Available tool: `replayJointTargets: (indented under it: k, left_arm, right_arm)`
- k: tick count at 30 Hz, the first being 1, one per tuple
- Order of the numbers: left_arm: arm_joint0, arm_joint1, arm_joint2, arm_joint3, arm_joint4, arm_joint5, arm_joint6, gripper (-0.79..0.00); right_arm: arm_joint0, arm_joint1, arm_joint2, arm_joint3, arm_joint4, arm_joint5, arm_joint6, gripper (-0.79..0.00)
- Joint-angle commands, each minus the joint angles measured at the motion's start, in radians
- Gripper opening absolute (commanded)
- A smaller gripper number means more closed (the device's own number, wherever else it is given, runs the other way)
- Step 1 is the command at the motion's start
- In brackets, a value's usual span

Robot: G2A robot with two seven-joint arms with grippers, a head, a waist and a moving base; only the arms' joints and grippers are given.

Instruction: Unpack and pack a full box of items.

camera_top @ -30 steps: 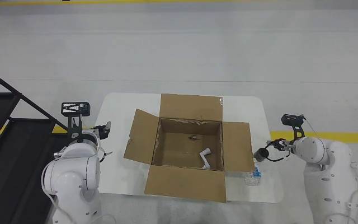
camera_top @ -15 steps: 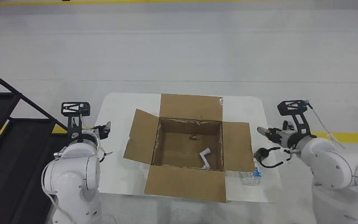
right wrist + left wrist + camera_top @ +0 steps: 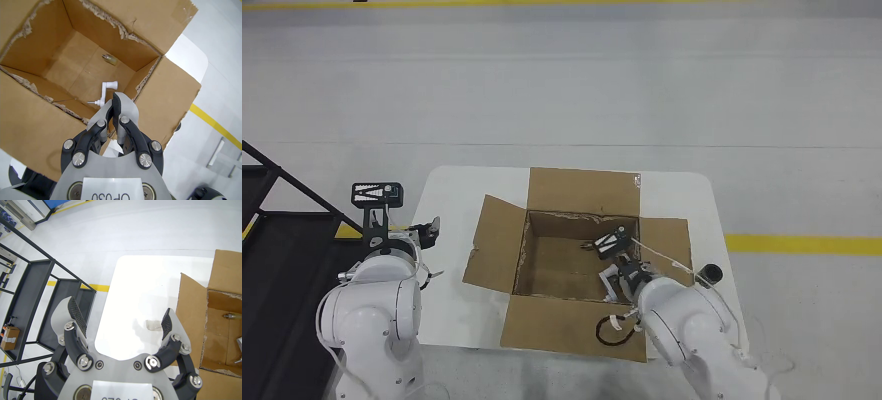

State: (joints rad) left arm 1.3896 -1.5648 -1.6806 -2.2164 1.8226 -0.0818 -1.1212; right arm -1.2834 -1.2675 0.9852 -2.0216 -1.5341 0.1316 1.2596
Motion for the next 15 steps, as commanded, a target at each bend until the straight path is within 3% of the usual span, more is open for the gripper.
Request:
replayJointTargets:
  k: [1,8,15]
  left_arm:
    - [0.000,0.000,0.000,0.000,0.000,0.000,0.000,0.000]
    - [0.000,0.000,0.000,0.000,0.000,0.000,0.000,0.000]
    - [0.000,0.000,0.000,0.000,0.000,0.000,0.000,0.000]
  right_arm:
    - [0.035,-0.013,-0.051,0.075,-0.032,0.039,0.006,-0.785]
    - [0.171,-0.063,-0.137,0.261,-0.012,0.132,0.038,-0.785]
    - [0.178,-0.065,-0.140,0.267,-0.009,0.134,0.039,-0.785]
